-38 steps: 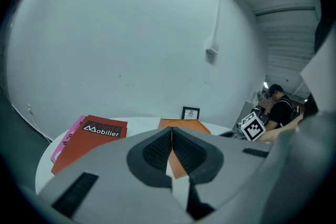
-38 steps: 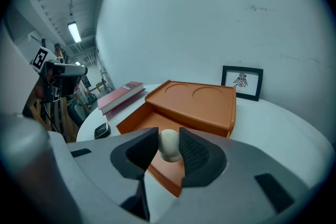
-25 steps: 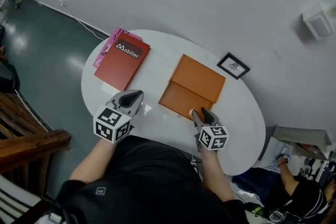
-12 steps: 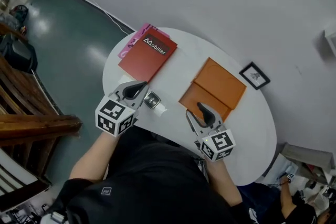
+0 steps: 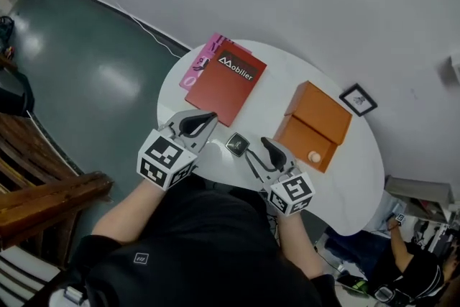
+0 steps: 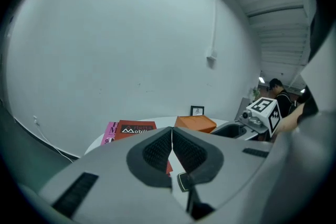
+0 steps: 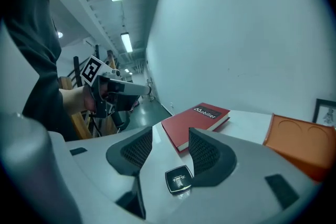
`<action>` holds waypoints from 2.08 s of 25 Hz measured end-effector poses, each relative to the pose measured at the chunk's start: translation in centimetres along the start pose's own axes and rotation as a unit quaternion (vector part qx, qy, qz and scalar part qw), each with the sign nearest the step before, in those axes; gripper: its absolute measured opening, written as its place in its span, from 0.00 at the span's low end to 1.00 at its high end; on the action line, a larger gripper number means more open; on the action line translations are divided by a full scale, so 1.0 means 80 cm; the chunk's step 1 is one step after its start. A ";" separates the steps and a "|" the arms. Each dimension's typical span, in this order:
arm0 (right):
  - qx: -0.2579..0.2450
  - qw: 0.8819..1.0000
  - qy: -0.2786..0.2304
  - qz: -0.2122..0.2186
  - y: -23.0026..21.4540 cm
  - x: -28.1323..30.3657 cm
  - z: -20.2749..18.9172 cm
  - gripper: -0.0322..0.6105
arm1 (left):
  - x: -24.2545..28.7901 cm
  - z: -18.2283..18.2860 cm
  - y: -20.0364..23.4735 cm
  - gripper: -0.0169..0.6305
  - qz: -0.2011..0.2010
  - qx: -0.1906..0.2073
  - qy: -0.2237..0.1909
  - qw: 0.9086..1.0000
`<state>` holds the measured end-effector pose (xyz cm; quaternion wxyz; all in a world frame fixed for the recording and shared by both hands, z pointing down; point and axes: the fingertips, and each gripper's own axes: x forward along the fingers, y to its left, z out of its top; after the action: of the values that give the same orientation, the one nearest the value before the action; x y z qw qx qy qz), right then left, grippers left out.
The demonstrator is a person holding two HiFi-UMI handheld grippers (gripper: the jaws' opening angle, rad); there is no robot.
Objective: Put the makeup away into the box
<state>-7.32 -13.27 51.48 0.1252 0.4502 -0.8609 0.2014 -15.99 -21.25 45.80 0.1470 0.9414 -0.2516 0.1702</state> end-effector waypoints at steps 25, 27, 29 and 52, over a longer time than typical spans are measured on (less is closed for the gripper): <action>-0.082 0.969 0.233 0.007 -0.023 0.097 -0.205 0.48 | -0.025 -0.024 0.027 0.05 -0.035 -0.019 0.032 0.999; -0.093 0.967 0.237 0.007 -0.023 0.103 -0.205 0.49 | -0.029 -0.024 0.029 0.05 -0.032 -0.019 0.032 0.999; -0.100 0.966 0.240 0.006 -0.022 0.105 -0.205 0.49 | -0.032 -0.023 0.031 0.05 -0.030 -0.019 0.029 0.999; -0.063 0.987 0.140 -0.043 -0.027 0.025 -0.077 0.48 | -0.016 0.017 0.011 0.05 -0.057 -0.016 -0.026 0.998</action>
<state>-6.41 -12.99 58.23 0.2811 0.4451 -0.8259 0.2019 -17.17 -21.94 44.24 0.1648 0.9559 -0.2036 0.1326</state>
